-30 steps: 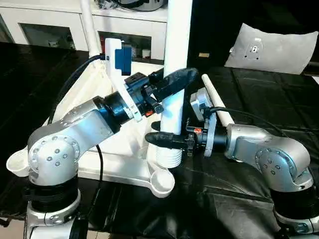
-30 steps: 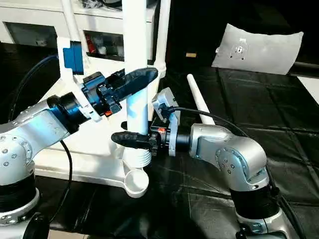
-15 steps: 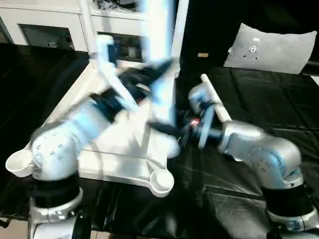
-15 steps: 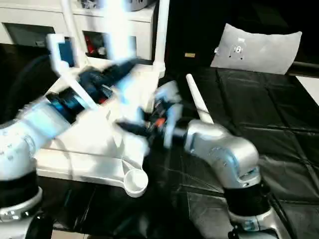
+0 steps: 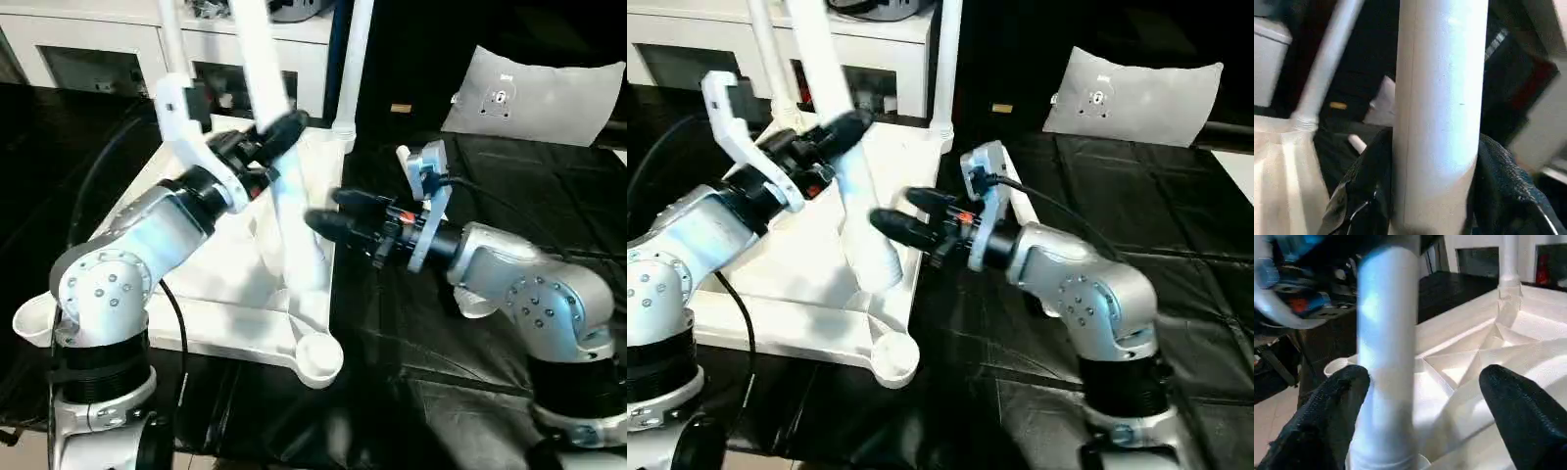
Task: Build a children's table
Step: Pick table leg
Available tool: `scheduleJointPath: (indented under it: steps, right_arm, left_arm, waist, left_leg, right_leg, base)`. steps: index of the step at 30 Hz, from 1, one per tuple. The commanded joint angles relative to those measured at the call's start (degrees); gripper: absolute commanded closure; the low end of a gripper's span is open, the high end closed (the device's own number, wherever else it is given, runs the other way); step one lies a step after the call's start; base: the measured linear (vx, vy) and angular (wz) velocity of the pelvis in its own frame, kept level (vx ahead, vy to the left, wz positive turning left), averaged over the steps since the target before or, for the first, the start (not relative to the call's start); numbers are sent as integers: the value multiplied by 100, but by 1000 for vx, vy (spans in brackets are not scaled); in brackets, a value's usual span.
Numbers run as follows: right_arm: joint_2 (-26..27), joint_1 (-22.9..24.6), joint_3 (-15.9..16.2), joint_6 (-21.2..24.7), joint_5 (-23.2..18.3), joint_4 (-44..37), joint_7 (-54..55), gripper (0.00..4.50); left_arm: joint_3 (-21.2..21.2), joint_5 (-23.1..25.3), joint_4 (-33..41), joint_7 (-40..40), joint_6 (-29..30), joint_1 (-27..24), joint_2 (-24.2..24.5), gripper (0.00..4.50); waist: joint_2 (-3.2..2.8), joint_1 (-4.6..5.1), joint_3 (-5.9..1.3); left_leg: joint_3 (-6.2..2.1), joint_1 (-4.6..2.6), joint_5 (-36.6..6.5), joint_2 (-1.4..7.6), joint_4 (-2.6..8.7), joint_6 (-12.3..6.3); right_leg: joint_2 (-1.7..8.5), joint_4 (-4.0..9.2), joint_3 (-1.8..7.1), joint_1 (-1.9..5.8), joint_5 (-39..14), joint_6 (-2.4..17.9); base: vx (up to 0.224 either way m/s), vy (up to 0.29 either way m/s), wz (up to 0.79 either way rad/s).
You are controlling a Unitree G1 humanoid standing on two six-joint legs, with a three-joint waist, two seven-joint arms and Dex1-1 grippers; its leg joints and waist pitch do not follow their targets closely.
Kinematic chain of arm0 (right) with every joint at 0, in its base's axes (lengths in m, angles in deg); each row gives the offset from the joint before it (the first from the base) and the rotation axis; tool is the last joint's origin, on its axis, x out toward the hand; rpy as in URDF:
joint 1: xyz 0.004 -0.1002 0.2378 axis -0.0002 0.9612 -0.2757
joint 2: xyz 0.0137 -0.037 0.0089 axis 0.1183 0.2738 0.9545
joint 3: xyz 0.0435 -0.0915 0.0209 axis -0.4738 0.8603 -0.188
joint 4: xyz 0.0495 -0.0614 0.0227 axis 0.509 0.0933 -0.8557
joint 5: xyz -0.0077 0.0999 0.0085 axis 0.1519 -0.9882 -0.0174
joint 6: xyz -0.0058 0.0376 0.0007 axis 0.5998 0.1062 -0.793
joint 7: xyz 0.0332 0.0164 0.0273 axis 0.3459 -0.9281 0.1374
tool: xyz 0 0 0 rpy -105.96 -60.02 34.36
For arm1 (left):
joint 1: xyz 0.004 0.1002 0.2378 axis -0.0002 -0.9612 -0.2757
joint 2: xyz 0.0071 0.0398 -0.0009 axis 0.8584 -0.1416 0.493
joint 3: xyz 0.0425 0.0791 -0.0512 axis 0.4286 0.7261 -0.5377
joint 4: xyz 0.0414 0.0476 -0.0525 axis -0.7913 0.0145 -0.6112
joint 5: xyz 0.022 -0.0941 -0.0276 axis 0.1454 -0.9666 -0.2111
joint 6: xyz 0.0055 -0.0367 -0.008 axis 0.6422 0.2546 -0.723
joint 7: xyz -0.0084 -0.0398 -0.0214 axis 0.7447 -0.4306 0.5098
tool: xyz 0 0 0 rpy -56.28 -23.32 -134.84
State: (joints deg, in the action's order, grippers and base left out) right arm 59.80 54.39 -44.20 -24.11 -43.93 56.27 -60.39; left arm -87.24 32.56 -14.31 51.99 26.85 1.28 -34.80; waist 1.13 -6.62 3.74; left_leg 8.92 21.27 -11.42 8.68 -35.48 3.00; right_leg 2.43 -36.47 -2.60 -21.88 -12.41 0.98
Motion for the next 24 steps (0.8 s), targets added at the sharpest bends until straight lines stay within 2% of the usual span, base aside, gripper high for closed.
scheduleJointPath:
  steps: [1,3,5,6,8,9,10,14,15,17,19,20,21,22,24]
  right_arm:
    - [-119,-89,117,53,16,16,-224,29]
    - [-267,-95,276,24,-11,31,-558,29]
    - [-378,-77,394,-59,-45,43,-919,29]
    - [-435,-71,442,-123,-106,88,-1220,29]
    - [-508,-75,502,-169,-158,140,-1502,29]
    - [-545,-71,545,-202,-170,166,-1639,29]
    - [-568,-67,574,-225,-172,178,-1716,29]
    - [-596,-74,655,-334,-134,266,-1880,29]
    - [-592,-76,697,-398,-113,303,-1945,46]
    - [-589,-80,760,-491,-46,359,-2037,46]
    - [-570,-95,791,-586,47,448,-2117,78]
    - [-553,-105,790,-625,65,489,-2134,78]
    - [-543,-111,788,-650,73,516,-2144,78]
    - [-521,-117,775,-658,53,530,-2149,96]
    - [-502,-130,767,-675,35,557,-2175,109]
  left_arm:
    - [219,6,221,-408,82,106,132,268]
    - [405,89,279,-738,72,126,331,268]
    - [537,163,300,-1006,35,149,480,268]
    - [602,150,297,-1215,5,178,559,268]
    - [653,117,292,-1426,-24,215,620,268]
    - [668,79,295,-1535,-25,239,634,268]
    - [678,57,299,-1600,-24,251,642,268]
    - [668,-50,272,-1764,-41,297,607,268]
    - [675,-99,270,-1858,-45,323,603,268]
    - [697,-105,258,-1956,-63,347,612,268]
    - [716,-75,218,-2043,-80,375,603,268]
    - [738,-60,208,-2113,-76,387,602,268]
    - [753,-51,203,-2161,-72,395,603,268]
    - [784,-45,216,-2210,-62,389,610,268]
    - [830,-35,226,-2265,-72,376,632,268]
  waist:
    - [-36,-22,-390]
    - [-17,-28,-394]
    - [-26,-19,-390]
    - [-4,-17,-386]
    - [-18,-19,-386]
    - [13,-13,-387]
    - [-4,-28,-381]
    - [9,-26,-380]
    - [29,-21,-375]
    - [21,-30,-378]
    - [21,-23,-374]
    - [45,-21,-371]
    - [35,-28,-374]
    - [21,-25,-373]
    - [22,-28,-378]
  left_leg:
    - [-137,-56,-539,384,432,237]
    - [-139,-55,-488,389,436,198]
    - [-134,-53,-494,390,429,178]
    - [-125,-52,-506,391,431,151]
    - [-129,-51,-485,395,429,127]
    - [-123,-47,-487,394,428,108]
    - [-119,-62,-515,402,425,108]
    - [-119,-50,-524,397,420,120]
    - [-119,-47,-516,396,424,115]
    - [-114,-44,-508,393,417,96]
    - [-117,-49,-552,394,422,99]
    - [-114,-49,-552,396,426,91]
    - [-115,-49,-535,394,421,90]
    - [-119,-51,-533,396,426,89]
    - [-122,-48,-515,402,427,76]
  right_leg:
    - [565,419,325,274,-759,784]
    - [568,411,323,281,-692,786]
    - [563,408,320,273,-646,824]
    - [568,416,326,272,-652,848]
    - [570,403,323,273,-622,895]
    - [572,406,323,279,-629,911]
    - [582,413,323,264,-708,968]
    - [597,418,324,277,-805,1001]
    - [591,418,324,278,-813,1001]
    - [598,425,327,275,-874,998]
    - [588,428,322,267,-973,983]
    - [593,437,324,268,-997,980]
    - [599,432,325,269,-999,986]
    - [584,429,321,261,-993,981]
    - [590,419,322,266,-935,986]
  base:
    - [0,0,0]
    - [0,0,0]
    - [0,0,0]
    - [0,0,0]
    - [0,0,0]
    - [0,0,0]
    - [0,0,0]
    - [0,0,0]
    - [0,0,0]
    - [0,0,0]
    - [0,0,0]
    - [0,0,0]
    - [0,0,0]
    - [0,0,0]
    - [0,0,0]
